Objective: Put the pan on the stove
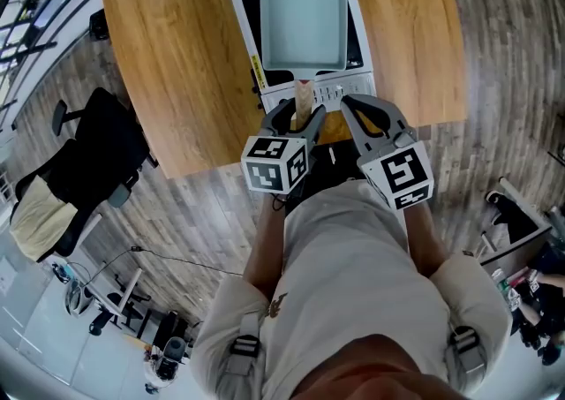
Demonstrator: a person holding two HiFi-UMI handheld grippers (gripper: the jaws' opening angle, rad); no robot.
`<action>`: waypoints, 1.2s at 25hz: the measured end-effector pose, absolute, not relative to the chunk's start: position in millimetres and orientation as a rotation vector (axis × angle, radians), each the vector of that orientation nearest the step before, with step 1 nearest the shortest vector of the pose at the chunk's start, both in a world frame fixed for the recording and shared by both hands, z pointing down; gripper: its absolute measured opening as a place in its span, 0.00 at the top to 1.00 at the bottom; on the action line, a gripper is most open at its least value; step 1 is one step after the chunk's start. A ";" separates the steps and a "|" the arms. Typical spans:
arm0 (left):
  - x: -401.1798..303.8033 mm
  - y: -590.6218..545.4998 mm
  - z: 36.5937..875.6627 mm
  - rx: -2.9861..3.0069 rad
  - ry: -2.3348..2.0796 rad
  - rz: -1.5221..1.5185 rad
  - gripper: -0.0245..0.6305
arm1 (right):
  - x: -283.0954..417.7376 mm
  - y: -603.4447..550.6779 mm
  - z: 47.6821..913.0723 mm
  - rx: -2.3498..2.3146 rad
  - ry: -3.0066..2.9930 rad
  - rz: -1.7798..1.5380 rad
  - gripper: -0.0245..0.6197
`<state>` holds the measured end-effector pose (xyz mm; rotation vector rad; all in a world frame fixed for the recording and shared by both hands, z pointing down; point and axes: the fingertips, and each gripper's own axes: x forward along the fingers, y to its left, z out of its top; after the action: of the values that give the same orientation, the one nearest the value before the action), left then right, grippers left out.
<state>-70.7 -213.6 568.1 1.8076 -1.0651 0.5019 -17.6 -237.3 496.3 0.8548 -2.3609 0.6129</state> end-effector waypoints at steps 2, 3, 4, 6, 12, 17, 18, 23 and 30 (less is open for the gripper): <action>-72.8 -215.4 566.3 1.809 -1.079 0.504 0.59 | -18.1 -238.5 493.6 0.856 -2.366 0.611 0.93; -74.1 -216.3 565.1 1.809 -1.088 0.505 0.59 | -18.1 -239.0 492.2 0.856 -2.368 0.608 0.93; -75.4 -217.0 563.8 1.810 -1.097 0.507 0.58 | -18.1 -239.2 491.0 0.855 -2.370 0.605 0.93; -77.9 -218.1 560.9 1.813 -1.110 0.508 0.57 | -18.1 -238.7 489.1 0.854 -2.370 0.598 0.93; -84.7 -223.3 548.9 1.831 -1.154 0.501 0.56 | -19.6 -238.2 483.6 0.854 -2.377 0.578 0.93; -93.2 -228.6 533.7 1.850 -1.204 0.505 0.56 | -19.3 -239.7 475.1 0.864 -2.393 0.556 0.93; -94.7 -229.8 529.4 1.857 -1.213 0.500 0.56 | -18.7 -239.7 473.1 0.866 -2.394 0.550 0.93; -100.7 -237.8 506.3 1.910 -1.260 0.484 0.56 | -17.6 -245.4 459.4 0.889 -2.435 0.519 0.93; -101.0 -246.9 462.2 2.025 -1.314 0.438 0.65 | -18.5 -253.0 430.6 0.900 -2.492 0.456 0.93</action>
<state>-101.0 -246.9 462.2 2.0249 -1.3141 0.4381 -18.5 -253.0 430.6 0.8999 -2.4921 0.4563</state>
